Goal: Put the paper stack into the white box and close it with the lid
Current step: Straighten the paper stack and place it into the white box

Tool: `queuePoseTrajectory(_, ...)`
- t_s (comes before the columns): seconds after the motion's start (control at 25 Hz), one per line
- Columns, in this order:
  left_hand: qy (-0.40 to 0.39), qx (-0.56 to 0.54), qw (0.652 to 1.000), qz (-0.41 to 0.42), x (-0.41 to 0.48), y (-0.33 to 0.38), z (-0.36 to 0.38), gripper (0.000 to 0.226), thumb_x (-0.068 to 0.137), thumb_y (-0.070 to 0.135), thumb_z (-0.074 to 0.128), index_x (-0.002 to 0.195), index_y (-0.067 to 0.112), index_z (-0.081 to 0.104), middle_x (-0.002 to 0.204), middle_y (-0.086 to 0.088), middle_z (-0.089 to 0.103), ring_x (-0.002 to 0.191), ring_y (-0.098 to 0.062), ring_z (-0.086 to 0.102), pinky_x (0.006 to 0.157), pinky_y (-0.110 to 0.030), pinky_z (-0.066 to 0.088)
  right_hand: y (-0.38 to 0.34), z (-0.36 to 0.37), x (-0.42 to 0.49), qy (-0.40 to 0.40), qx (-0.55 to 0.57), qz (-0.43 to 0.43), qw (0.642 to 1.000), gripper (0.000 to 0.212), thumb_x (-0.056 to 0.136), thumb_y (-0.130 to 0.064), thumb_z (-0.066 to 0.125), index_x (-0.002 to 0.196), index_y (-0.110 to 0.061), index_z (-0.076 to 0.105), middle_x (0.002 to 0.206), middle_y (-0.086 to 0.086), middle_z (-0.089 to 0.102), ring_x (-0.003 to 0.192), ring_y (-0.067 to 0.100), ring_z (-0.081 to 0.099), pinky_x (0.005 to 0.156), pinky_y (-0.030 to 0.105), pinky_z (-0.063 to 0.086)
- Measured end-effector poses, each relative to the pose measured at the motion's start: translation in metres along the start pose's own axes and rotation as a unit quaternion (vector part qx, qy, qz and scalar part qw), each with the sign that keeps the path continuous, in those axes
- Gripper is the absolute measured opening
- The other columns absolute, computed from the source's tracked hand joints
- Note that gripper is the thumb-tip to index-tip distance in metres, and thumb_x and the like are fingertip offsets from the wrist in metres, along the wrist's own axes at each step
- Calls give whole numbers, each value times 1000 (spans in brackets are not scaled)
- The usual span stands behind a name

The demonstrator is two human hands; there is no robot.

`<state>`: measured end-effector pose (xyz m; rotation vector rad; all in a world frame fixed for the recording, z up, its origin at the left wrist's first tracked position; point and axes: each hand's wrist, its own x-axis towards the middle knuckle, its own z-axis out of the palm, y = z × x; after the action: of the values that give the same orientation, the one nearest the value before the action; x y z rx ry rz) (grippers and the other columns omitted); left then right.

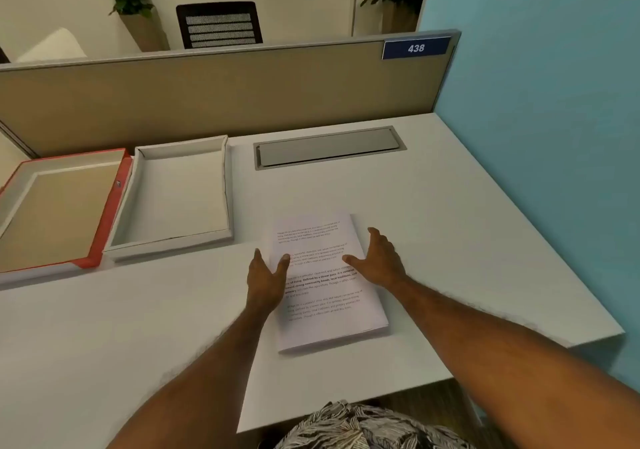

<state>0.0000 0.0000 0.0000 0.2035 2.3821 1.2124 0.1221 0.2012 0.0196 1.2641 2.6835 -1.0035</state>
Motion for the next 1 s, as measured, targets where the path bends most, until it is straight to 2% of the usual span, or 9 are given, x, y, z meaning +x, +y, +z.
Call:
queuePoseTrajectory(0.16,11,34,999,-15,11,1,2,88,89,52,59,155,9,19,160,-13,28,147,-36,26,118,-51,22,-10,2,5,-16,-2,49,999,100,73,-60,72,147,-12,25,144,17,43,133,36,41,106,49,41)
queuePoseTrajectory(0.28,7,85,996,-29,19,-1,5,88,85,50,66,150,5,28,154,-17,36,141,-38,35,115,-53,31,-13,10,9,-30,10,89,996,97,73,-58,73,144,-9,29,142,19,42,133,36,40,106,47,41)
queuePoseTrajectory(0.48,-28,93,993,-72,30,1,7,71,78,45,75,131,4,50,133,-16,53,119,-36,56,100,-51,50,-20,21,14,-44,48,164,984,90,72,-50,77,138,-4,35,141,19,44,131,37,43,106,45,43)
queuePoseTrajectory(0.6,-33,58,995,-80,33,0,5,62,75,35,81,124,4,58,128,-15,61,111,-33,64,94,-49,55,-23,16,21,-64,99,217,969,77,71,-37,80,132,-2,48,135,18,55,122,34,55,100,43,50)
queuePoseTrajectory(0.68,-33,52,995,-84,34,0,3,59,74,32,82,122,5,61,125,-13,64,107,-32,66,92,-48,56,-22,13,27,-74,124,218,965,65,72,-29,80,124,0,56,128,17,62,114,33,61,97,43,53)
queuePoseTrajectory(0.76,-40,52,993,-93,35,1,3,58,74,32,83,121,7,61,124,-12,65,105,-32,67,91,-49,57,-22,12,28,-77,127,213,966,59,73,-31,78,121,0,58,124,16,65,111,32,63,96,43,54)
queuePoseTrajectory(1.0,-47,50,992,-106,40,1,3,53,72,28,85,116,8,64,119,-12,69,99,-31,70,89,-47,58,-21,13,33,-82,152,216,961,61,72,-39,76,120,-4,60,120,14,66,105,31,64,93,42,55)
